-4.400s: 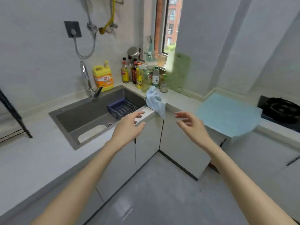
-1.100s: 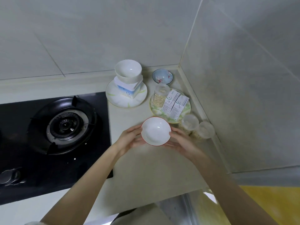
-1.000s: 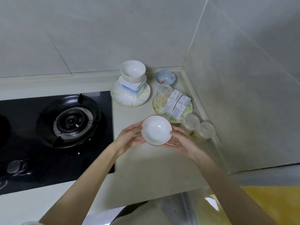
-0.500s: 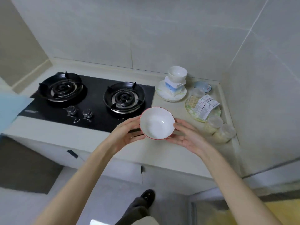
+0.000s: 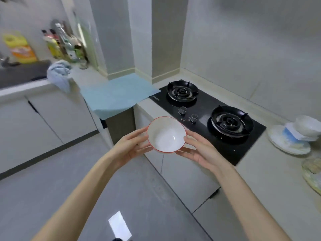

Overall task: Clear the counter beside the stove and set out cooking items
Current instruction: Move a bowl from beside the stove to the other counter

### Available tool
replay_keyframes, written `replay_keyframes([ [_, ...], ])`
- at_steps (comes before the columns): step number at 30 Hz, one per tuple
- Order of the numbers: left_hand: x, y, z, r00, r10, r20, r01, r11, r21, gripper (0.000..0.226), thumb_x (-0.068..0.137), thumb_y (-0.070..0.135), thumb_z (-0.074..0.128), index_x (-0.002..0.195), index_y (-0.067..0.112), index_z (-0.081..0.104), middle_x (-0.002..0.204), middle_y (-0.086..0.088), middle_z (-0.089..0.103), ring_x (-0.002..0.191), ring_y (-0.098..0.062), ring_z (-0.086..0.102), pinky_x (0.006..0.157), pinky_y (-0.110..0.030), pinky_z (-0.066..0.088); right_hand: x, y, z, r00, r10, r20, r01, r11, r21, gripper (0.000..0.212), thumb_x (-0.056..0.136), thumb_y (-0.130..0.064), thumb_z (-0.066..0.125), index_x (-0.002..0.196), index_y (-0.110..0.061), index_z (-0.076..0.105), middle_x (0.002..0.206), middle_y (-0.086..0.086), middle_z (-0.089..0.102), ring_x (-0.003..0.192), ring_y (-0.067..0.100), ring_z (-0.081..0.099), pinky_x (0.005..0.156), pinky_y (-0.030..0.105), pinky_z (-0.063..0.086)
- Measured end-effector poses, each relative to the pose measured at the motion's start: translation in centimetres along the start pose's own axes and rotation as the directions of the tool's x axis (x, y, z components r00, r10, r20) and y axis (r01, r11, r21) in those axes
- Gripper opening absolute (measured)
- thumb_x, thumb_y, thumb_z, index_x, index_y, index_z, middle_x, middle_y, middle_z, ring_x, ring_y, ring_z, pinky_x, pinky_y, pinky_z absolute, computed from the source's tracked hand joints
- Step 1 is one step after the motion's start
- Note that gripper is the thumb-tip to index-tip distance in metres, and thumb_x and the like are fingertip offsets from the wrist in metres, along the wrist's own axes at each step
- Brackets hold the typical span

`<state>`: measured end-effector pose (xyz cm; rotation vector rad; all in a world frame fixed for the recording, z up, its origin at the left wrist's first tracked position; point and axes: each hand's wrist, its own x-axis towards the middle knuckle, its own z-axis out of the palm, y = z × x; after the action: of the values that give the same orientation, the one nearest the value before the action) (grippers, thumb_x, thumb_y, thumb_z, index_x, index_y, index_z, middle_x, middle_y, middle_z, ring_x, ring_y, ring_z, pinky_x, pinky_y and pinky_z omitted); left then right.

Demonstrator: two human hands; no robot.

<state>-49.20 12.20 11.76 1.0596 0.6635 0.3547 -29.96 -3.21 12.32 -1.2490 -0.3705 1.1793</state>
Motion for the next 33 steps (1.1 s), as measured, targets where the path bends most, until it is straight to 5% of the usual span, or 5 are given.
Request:
replay_keyframes([
  [10, -12.2, 3.5, -22.0, 0.937, 0.141, -0.319, -0.193, 0.972, -0.137, 0.05, 0.086, -0.001, 0.06, 0.133, 0.015, 0.053, 0.123, -0.004, 0.066, 0.109, -0.027, 0.065, 0.084, -0.032, 0.057, 6.6, 6.2, 24.4, 0.915, 0.117, 0.387, -0.054, 0.984, -0.17, 0.038, 0.086, 0.009, 0.059, 0.112, -0.019, 0.06, 0.105, 0.011, 0.07, 0.091, 0.03, 0.07, 0.08, 0.041, 0.059],
  [15, -19.0, 4.9, -33.0, 0.88, 0.2, -0.43, -0.281, 0.95, -0.134, 0.051, 0.086, 0.0, 0.061, 0.133, 0.016, 0.054, 0.128, -0.006, 0.063, 0.113, -0.026, 0.063, 0.085, -0.031, 0.056, 9.0, 10.5, 37.5, 0.851, 0.182, 0.493, -0.057, 0.964, -0.258, 0.045, 0.084, 0.009, 0.062, 0.121, -0.015, 0.058, 0.109, 0.013, 0.069, 0.088, 0.031, 0.071, 0.079, 0.041, 0.059],
  [22, -27.8, 5.5, -44.6, 0.741, 0.207, -0.639, -0.394, 0.904, -0.164, 0.055, 0.076, 0.003, 0.073, 0.127, 0.019, 0.059, 0.122, -0.007, 0.067, 0.111, -0.024, 0.065, 0.082, -0.029, 0.056, 11.3, 16.3, 53.2, 0.705, 0.297, 0.644, -0.056, 0.929, -0.366, 0.05, 0.083, 0.006, 0.066, 0.126, -0.017, 0.058, 0.116, 0.012, 0.068, 0.097, 0.033, 0.069, 0.08, 0.04, 0.058],
  [33, -32.9, 7.1, -58.7, 0.514, 0.166, -0.842, -0.544, 0.822, -0.17, 0.048, 0.074, 0.002, 0.065, 0.118, 0.02, 0.062, 0.114, -0.007, 0.07, 0.103, -0.021, 0.068, 0.076, -0.029, 0.059, 17.6, 23.2, 72.3, 0.493, 0.443, 0.749, -0.062, 0.876, -0.478, 0.053, 0.085, 0.01, 0.061, 0.131, -0.014, 0.054, 0.116, 0.014, 0.066, 0.091, 0.031, 0.067, 0.079, 0.04, 0.059],
])
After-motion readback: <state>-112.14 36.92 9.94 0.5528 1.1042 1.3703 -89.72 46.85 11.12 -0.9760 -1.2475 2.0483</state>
